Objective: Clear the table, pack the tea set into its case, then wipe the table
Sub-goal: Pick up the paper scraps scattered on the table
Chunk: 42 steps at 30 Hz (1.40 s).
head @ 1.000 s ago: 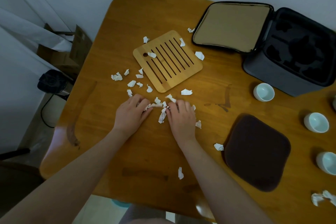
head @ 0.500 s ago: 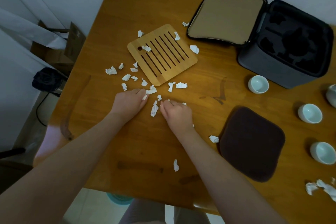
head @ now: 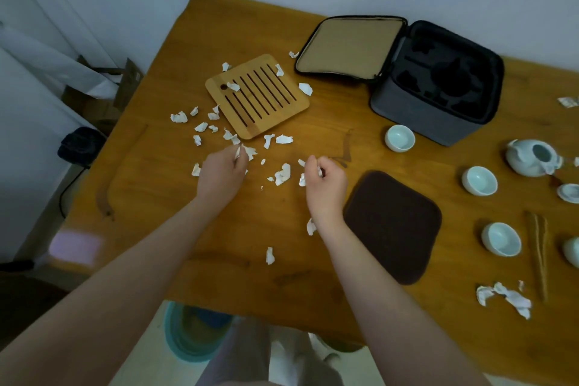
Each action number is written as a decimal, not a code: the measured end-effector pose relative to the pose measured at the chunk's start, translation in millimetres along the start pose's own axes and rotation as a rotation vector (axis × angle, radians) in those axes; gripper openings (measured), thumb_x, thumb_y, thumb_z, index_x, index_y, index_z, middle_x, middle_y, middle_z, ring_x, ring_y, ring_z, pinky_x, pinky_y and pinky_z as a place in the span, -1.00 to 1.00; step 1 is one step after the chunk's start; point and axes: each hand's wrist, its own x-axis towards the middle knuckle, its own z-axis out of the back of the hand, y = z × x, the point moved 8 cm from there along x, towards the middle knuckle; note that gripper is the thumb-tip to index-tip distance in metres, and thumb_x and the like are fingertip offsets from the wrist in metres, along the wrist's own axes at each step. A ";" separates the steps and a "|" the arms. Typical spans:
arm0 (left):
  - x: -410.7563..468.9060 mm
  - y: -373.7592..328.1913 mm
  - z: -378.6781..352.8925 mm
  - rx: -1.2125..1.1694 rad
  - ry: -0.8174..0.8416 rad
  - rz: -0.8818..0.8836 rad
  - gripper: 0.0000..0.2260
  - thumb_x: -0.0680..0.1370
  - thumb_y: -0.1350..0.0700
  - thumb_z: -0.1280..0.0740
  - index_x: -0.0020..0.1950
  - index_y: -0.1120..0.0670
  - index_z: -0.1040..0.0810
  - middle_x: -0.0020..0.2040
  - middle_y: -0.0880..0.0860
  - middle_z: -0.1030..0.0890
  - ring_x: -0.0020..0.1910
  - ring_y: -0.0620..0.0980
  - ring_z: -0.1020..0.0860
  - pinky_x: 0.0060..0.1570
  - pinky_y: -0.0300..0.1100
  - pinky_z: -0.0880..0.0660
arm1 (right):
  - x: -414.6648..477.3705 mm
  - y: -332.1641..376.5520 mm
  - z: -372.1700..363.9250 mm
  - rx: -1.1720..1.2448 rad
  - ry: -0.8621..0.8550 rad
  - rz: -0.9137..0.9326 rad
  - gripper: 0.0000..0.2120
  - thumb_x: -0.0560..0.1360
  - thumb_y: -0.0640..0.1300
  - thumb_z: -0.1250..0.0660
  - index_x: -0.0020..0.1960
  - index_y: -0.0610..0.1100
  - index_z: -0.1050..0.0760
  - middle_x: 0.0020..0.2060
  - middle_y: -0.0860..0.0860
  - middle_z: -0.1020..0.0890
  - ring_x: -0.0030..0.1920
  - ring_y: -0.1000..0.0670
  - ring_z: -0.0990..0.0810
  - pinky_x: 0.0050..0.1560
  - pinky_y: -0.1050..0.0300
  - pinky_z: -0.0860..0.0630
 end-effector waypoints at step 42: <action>-377.0 -89.5 -182.9 -0.777 0.119 0.526 -0.74 0.55 0.18 -0.14 -0.36 0.09 -0.37 -0.44 0.02 -0.32 -0.44 -0.05 -0.27 -0.40 -0.20 -0.22 | -263.0 -176.8 230.8 0.363 -0.181 -0.439 -0.58 0.49 -0.14 -0.28 -0.50 -0.02 -0.23 -0.49 -0.04 -0.25 -0.37 -0.06 -0.20 -0.38 0.04 -0.16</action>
